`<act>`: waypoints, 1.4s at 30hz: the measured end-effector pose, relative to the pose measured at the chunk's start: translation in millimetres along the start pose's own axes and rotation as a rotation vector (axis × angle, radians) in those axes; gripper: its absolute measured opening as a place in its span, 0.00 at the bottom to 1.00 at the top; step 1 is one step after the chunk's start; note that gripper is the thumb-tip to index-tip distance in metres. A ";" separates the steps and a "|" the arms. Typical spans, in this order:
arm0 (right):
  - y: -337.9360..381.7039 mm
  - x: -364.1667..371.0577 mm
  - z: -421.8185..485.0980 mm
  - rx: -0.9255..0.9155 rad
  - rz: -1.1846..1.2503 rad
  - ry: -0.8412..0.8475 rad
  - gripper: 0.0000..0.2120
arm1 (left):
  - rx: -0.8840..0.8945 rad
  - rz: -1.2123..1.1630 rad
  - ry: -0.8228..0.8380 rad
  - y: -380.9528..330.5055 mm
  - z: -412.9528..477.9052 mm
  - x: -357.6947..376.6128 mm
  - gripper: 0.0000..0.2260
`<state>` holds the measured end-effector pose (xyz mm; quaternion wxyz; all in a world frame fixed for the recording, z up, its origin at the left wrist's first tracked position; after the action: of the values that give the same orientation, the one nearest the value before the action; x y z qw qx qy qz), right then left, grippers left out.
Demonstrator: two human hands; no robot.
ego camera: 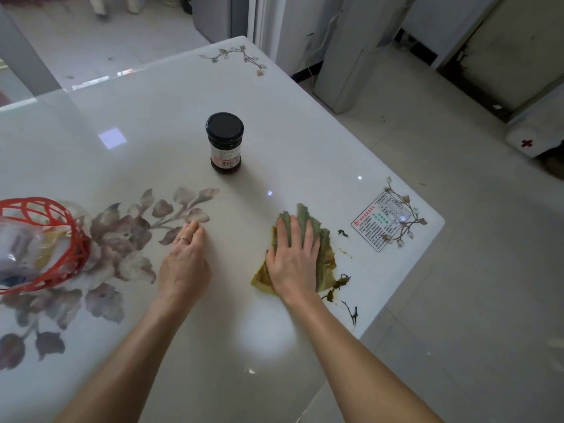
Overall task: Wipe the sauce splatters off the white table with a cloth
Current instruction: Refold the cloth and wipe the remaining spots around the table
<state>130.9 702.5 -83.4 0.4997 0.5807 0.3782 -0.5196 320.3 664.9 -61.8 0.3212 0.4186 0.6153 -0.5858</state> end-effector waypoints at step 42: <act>-57.6 -7.1 -74.4 -1.015 0.143 0.217 0.27 | -0.152 -0.107 -0.146 -100.4 -156.8 36.9 0.05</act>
<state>91.2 787.8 -90.1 0.7104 0.3402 0.5915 -0.1721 229.4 828.9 -32.3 0.3644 0.3158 0.6541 -0.5828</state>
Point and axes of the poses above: each hand's wrist, its own z-axis towards the middle knuckle, its own x-axis out of the palm, y = z × x, the point moved 5 cm from there along z, towards the middle knuckle, and after that the axes turned 1 degree about -x, right-handed, at the moved point
